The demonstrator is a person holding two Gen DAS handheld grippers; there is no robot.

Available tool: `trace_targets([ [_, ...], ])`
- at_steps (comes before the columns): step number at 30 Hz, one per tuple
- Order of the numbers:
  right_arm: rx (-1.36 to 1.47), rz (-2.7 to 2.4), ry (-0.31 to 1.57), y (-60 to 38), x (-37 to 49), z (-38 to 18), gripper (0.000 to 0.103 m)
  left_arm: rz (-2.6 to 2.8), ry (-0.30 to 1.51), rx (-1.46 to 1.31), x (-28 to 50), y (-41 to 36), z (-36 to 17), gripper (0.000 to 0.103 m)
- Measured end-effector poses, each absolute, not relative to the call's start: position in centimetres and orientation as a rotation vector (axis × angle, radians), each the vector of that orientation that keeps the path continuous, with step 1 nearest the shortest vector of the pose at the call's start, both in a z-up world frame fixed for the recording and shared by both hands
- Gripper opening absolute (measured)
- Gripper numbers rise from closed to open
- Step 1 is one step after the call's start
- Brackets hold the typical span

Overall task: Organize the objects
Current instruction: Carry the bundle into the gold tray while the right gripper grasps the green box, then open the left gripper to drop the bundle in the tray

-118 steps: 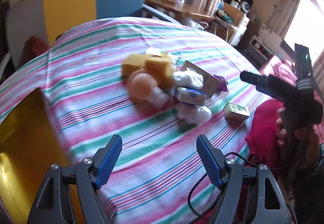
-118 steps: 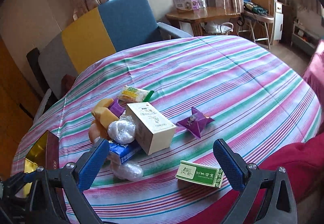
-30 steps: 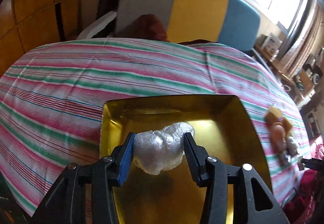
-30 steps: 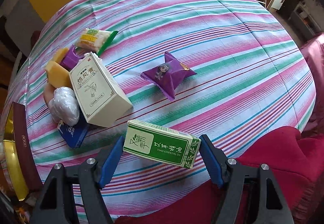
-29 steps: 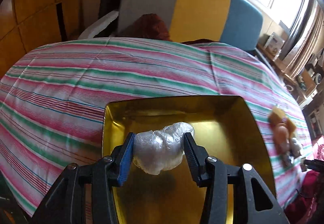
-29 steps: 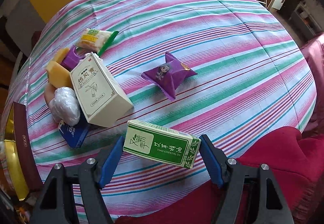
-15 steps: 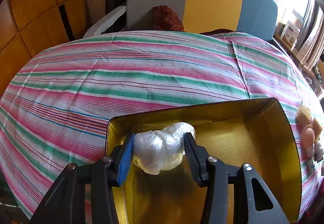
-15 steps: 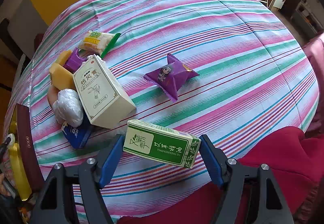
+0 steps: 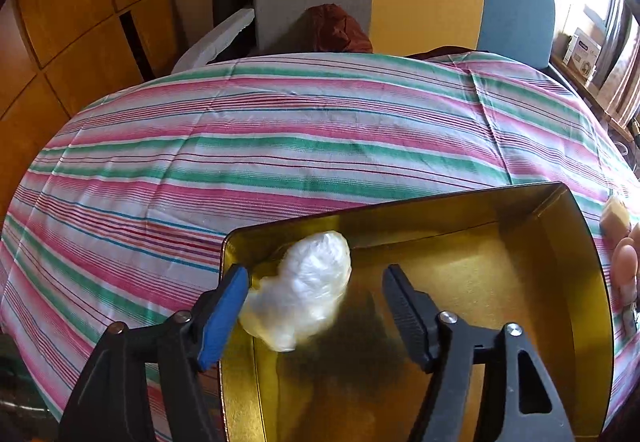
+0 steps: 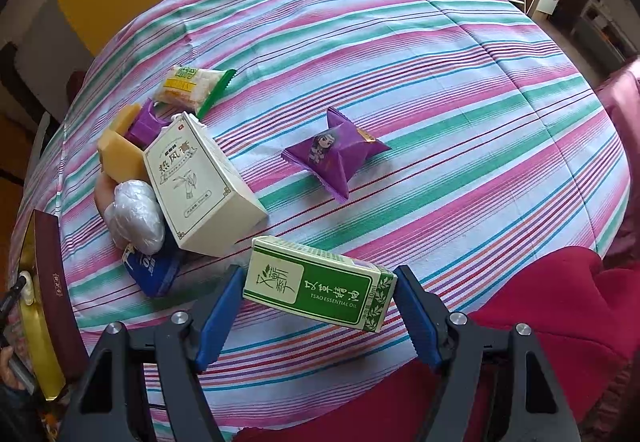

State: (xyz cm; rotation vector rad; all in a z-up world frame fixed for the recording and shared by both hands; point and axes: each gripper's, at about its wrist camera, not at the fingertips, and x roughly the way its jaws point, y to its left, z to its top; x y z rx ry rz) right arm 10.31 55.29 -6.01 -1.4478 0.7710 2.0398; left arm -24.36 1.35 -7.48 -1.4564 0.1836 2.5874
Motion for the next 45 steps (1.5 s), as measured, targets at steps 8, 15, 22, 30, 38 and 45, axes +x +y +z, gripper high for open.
trace_targets([
  [8,-1.432,2.042,0.767,55.3,10.4,-5.9,0.075,2.703,0.194,-1.229,-20.2,0.6,-2.6,0.071],
  [15,-1.427,2.042,0.755,55.3,10.3,-5.9,0.075,2.744,0.168,-1.039,-14.3,0.3,1.7,0.071],
  [22,-1.413,2.056,0.742,55.2,10.4,-5.7,0.075,2.728,0.136,-1.009,-10.0,0.9,2.8,0.071],
  [30,-1.384,2.079,0.723,54.9,10.5,-5.3,0.075,2.728,0.111,-1.012,-7.0,0.9,2.8,0.071],
  [38,-1.327,2.102,0.701,54.8,10.8,-4.6,0.075,2.732,0.076,-1.043,-5.5,-0.1,2.2,0.071],
  [45,-1.311,2.107,0.670,54.3,10.4,-3.8,0.075,2.734,0.053,-1.098,-4.7,-1.8,1.0,0.071],
])
